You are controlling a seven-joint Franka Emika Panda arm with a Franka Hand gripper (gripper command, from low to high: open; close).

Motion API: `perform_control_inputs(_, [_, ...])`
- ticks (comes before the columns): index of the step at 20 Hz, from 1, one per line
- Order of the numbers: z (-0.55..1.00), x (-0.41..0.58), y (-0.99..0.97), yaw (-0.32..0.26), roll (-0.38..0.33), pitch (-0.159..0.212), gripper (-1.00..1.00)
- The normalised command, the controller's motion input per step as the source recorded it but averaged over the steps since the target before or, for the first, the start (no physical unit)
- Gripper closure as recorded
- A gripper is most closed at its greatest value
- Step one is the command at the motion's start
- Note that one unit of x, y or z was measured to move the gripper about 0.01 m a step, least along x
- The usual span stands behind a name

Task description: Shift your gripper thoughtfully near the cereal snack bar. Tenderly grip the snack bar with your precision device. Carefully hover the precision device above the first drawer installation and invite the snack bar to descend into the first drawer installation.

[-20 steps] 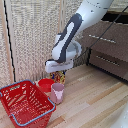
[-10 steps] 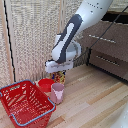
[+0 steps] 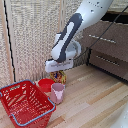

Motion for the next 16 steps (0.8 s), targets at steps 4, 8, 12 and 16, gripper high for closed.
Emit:
perform_control_inputs(4, [0.51, 0.205, -0.08, 0.0, 0.0, 0.09, 1.0])
perform_control_inputs(8, [0.77, 0.172, -0.17, 0.0, 0.001, 0.175, 1.0])
perform_control_inputs(12, [0.79, 0.181, -0.24, -0.007, 0.0, 0.176, 1.0])
perform_control_inputs(16, [0.77, 0.163, -0.25, -0.002, -0.003, 0.175, 1.0])
